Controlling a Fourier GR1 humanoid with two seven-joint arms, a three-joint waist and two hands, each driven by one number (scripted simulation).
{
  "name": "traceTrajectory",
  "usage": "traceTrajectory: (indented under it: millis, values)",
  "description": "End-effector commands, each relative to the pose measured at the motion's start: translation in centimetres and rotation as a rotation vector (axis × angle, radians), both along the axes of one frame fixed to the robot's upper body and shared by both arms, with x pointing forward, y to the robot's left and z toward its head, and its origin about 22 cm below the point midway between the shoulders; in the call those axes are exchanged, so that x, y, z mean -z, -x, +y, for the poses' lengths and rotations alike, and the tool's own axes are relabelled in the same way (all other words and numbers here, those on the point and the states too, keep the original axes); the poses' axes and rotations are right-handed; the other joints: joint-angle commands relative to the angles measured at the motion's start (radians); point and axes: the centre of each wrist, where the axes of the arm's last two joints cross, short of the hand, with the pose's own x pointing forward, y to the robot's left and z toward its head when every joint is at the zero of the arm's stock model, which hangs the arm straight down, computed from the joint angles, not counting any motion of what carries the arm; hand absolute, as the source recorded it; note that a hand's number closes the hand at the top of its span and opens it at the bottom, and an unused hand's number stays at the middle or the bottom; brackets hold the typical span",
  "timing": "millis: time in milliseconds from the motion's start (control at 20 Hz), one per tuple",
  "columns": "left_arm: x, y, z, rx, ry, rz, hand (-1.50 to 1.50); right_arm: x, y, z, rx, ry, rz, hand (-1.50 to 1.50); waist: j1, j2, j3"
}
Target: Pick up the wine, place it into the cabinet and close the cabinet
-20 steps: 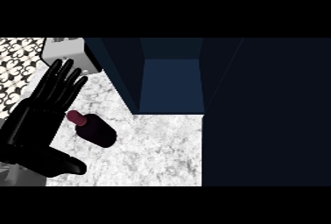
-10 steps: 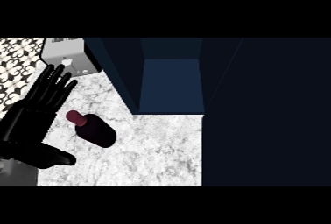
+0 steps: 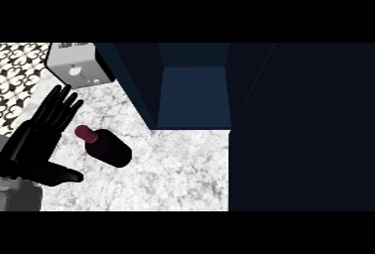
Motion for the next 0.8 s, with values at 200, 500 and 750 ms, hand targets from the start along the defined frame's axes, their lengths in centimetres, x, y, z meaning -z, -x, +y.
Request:
traceTrajectory:
  millis: [200, 500, 750]
  values:
    - [4.1, -1.1, 0.4, -0.020, -0.029, 0.039, -1.50, -0.7, -0.2, -1.5, -0.016, -0.003, -0.016, -1.50, -0.001, 0.000, 0.000]
    - [6.2, -0.4, 1.5, 0.017, -0.055, 0.043, -1.50, -0.7, 0.2, 0.7, 0.007, -0.007, -0.003, -1.50, 0.001, 0.000, 0.000]
    - [6.3, -1.5, 3.0, 0.003, -0.070, 0.058, -1.50, -0.3, 0.5, 0.9, -0.017, 0.015, -0.014, -1.50, 0.000, 0.000, 0.000]
